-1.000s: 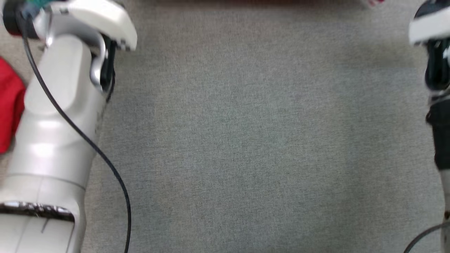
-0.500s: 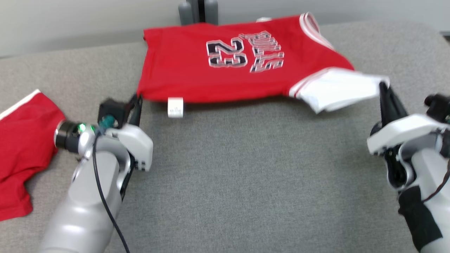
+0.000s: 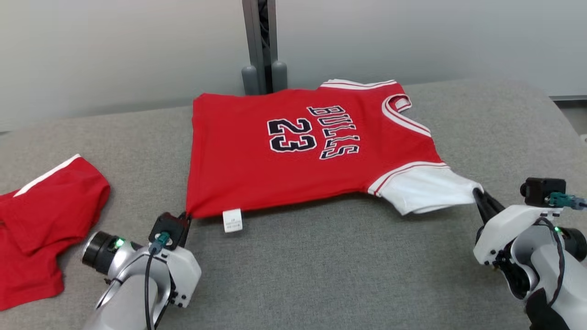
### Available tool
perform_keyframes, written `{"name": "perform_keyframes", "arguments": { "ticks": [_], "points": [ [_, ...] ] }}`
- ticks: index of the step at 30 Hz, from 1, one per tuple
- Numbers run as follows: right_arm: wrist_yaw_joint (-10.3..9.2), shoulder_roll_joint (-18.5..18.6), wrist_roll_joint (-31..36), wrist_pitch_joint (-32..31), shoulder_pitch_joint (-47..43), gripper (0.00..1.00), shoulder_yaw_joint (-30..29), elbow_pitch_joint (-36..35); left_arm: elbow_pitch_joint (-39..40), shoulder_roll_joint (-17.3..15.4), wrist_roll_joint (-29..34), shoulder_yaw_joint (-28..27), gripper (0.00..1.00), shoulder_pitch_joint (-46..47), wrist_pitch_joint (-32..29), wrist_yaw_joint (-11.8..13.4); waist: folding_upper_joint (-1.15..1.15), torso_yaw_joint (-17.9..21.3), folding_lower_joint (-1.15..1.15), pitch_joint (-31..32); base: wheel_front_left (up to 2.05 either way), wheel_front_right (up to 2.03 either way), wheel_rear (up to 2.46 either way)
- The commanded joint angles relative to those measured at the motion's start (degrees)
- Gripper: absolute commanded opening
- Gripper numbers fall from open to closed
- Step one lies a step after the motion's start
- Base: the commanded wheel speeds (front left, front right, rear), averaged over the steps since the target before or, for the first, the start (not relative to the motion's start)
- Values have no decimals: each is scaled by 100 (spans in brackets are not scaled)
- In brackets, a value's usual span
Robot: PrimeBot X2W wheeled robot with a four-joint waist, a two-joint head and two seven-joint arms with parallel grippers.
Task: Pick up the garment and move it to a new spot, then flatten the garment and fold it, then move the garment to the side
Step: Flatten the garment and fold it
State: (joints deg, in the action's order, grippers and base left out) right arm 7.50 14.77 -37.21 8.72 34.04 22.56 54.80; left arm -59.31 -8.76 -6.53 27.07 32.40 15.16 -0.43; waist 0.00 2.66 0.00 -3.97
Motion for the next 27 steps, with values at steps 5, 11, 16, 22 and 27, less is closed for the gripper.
{"name": "perform_keyframes", "arguments": {
  "ticks": [5, 11, 16, 22, 27],
  "points": [
    [-1, 361, -255, -644, -222, 0, 642, -110, -193, -164, 215, 299, 0, -325, -1, -61, 0, -15, 0, 264, 0, 0, 0],
    [-1, 743, -535, -1286, -361, 0, 1212, -472, -279, -281, 359, 534, 0, -463, -62, -151, 0, -25, 0, 392, 0, 0, 0],
    [-1, 1207, -951, -1926, -515, 0, 1720, -1072, -316, -370, 454, 763, 0, -562, -231, -340, 0, -43, 0, 467, 0, 0, 0],
    [-1, 1936, -1713, -3023, -751, 0, 2194, -2070, -140, -562, 410, 1033, 0, -719, -604, -608, 0, -28, 0, 552, 0, 0, 0],
    [-1, 2419, -2186, -3758, -979, 0, 2281, -2726, 220, -785, 228, 1320, 0, -946, -1143, -701, 0, -17, 0, 598, 0, 0, 0]
  ]
}}
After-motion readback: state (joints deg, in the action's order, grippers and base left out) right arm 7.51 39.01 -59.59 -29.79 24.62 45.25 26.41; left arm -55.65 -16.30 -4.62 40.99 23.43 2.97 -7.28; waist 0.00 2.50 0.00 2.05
